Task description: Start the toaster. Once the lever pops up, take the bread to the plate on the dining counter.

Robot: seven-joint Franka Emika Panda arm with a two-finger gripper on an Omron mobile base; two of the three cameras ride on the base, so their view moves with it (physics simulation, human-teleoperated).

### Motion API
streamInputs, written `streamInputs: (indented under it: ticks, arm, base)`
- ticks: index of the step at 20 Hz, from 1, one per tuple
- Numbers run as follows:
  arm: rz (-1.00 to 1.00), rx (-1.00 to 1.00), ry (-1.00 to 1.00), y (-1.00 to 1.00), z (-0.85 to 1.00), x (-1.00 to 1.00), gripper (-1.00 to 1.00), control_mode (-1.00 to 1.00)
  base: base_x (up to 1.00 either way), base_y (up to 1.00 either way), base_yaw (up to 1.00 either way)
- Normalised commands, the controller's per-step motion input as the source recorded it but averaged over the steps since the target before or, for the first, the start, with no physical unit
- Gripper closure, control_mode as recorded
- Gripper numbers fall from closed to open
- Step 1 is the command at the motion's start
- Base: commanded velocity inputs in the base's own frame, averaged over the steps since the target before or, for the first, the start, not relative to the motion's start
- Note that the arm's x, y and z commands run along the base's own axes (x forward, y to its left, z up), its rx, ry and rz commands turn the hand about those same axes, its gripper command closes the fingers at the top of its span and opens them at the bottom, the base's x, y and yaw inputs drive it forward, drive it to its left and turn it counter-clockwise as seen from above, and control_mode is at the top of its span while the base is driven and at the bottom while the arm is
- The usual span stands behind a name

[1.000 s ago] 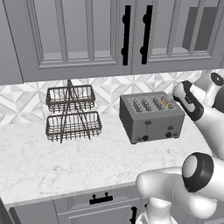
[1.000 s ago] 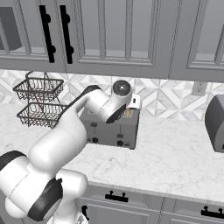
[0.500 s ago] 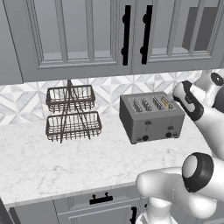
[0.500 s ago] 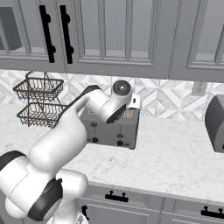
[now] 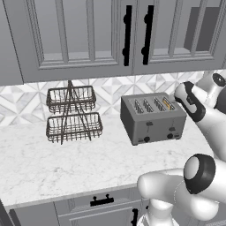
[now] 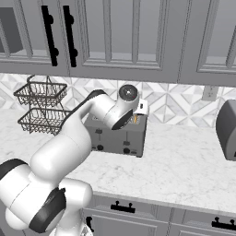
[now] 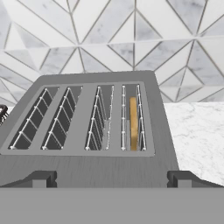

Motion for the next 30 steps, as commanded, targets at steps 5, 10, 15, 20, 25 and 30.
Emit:
streamInputs:
  ticks: [5, 10, 15, 20, 25, 30]
  arm:
    - [0.0, 0.0, 0.0, 0.0, 0.0, 0.0, -1.0, -1.0]
    - [0.0, 0.0, 0.0, 0.0, 0.0, 0.0, -1.0, -1.0]
    - [0.0, 0.0, 0.0, 0.0, 0.0, 0.0, -1.0, -1.0]
    - [0.0, 0.0, 0.0, 0.0, 0.0, 0.0, -1.0, -1.0]
    - [0.0, 0.0, 0.0, 0.0, 0.0, 0.0, -1.0, -1.0]
    - [0.0, 0.0, 0.0, 0.0, 0.0, 0.0, -1.0, -1.0]
  base:
    - [0.0, 0.0, 0.0]
    - [0.0, 0.0, 0.0]
    - [0.0, 0.0, 0.0]
    - [0.0, 0.0, 0.0]
    - [0.0, 0.0, 0.0]
    - [0.0, 0.0, 0.0]
